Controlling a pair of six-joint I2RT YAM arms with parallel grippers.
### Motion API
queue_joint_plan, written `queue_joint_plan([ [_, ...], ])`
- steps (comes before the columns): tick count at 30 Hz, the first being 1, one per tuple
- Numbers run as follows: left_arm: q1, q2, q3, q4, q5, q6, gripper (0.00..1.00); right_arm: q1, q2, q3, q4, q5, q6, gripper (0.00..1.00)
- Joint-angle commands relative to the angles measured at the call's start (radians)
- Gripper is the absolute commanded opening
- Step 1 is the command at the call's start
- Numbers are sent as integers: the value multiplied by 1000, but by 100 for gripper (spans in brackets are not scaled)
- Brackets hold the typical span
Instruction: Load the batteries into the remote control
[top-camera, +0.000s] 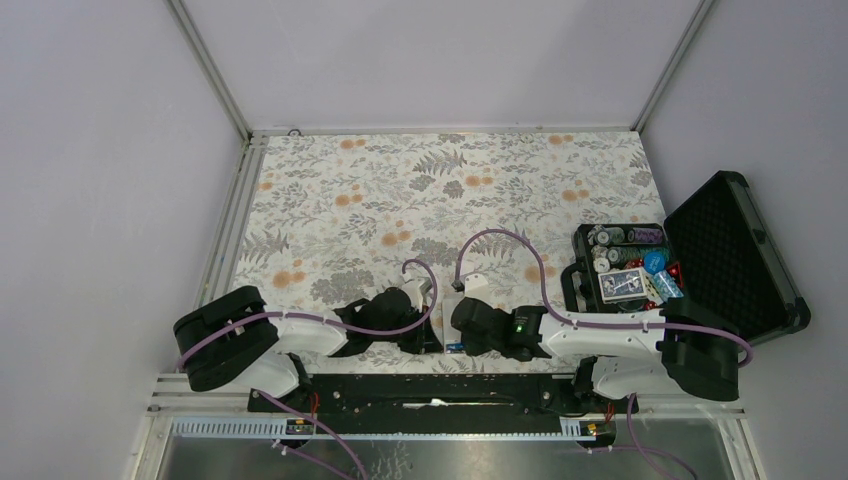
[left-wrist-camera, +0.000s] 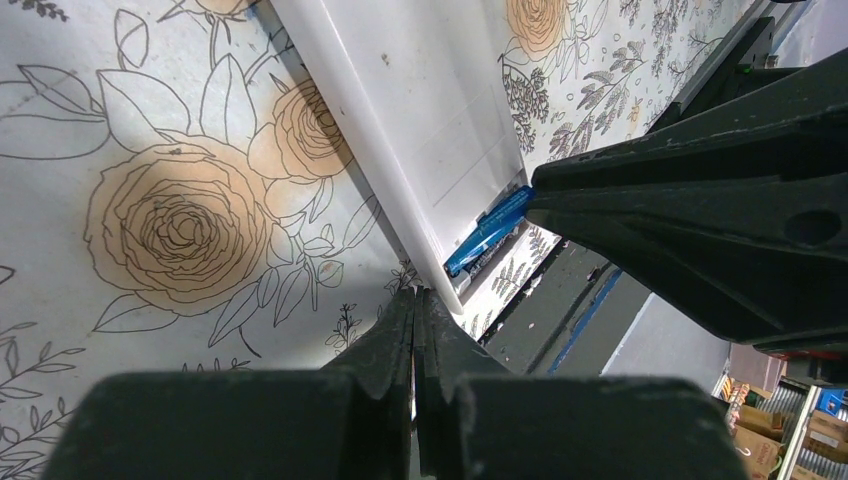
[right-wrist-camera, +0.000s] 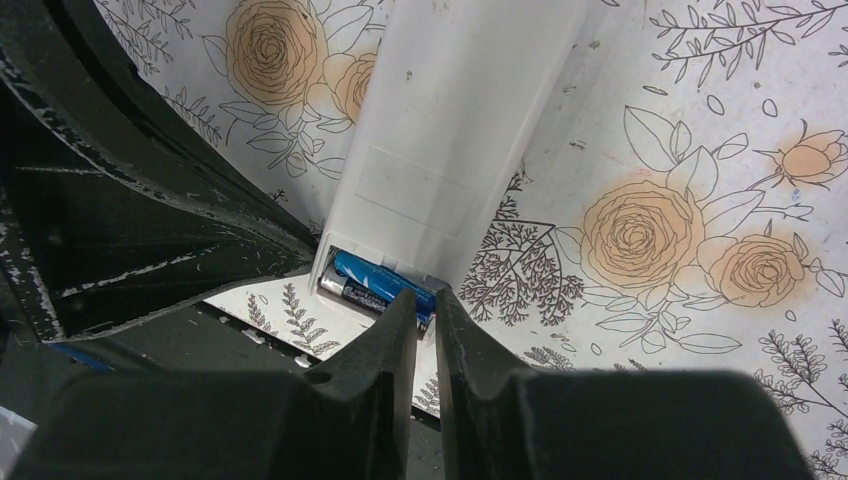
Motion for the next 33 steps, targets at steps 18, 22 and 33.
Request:
queue_joint_plan([
  [18,-6,8,3,34,0,1,0,-7,61,2,39,-70,36,11],
  [22,-6,7,7,28,2,4,0,-6,97,22,-1,-73,28,6],
  [33,-6,7,20,14,3,9,0,1,239,91,-90,-106,-18,0],
])
